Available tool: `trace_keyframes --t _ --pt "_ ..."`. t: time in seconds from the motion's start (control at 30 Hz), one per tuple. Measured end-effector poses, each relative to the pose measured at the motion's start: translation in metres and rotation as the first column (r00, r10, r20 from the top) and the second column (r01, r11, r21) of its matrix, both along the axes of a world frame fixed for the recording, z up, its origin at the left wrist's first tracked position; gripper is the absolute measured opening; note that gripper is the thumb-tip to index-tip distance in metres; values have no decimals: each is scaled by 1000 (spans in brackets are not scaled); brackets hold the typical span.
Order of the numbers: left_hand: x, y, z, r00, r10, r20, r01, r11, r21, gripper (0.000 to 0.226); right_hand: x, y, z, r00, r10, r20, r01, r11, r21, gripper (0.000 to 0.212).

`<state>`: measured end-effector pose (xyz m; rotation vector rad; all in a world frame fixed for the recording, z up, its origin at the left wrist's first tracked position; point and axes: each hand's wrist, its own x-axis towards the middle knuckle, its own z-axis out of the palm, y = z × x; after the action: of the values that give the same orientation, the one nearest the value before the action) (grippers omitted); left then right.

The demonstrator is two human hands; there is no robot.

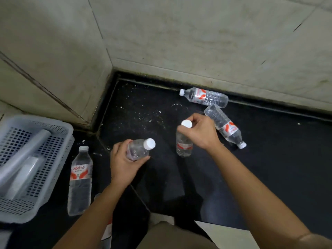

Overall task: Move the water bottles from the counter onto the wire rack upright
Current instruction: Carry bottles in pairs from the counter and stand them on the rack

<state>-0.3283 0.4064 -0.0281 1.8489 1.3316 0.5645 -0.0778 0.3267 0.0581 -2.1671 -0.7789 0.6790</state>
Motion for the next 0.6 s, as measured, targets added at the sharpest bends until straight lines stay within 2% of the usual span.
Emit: trace_keyframes --t 0.1,0.17,0.23,0.27,0.33,0.43,0.6 --pt "-14 -7 20 985 102 142 -85 989 -122 70 -11 -13 -9 994 52 101 -42 994 -98 40" --pt "-25 -15 28 975 122 184 -80 972 -220 67 -18 -31 -22 972 191 140 -161 967 -199 65" --pt "-34 -21 32 972 127 197 -70 959 -276 73 -27 -47 -34 958 281 64 -263 943 -205 94" --pt "-38 -25 35 969 134 206 -70 954 -293 76 -34 -53 -38 958 285 38 -273 943 -193 98" --pt "-46 -32 42 958 160 237 -81 948 -309 73 -48 -63 -41 963 265 49 -254 953 -167 91" --pt "-59 -40 54 934 195 298 -90 938 -334 55 -65 -77 -39 971 233 47 -226 967 -118 84" --pt "-63 -52 80 884 172 434 -5 933 -360 45 -90 -122 -25 990 3 -140 12 994 110 83"
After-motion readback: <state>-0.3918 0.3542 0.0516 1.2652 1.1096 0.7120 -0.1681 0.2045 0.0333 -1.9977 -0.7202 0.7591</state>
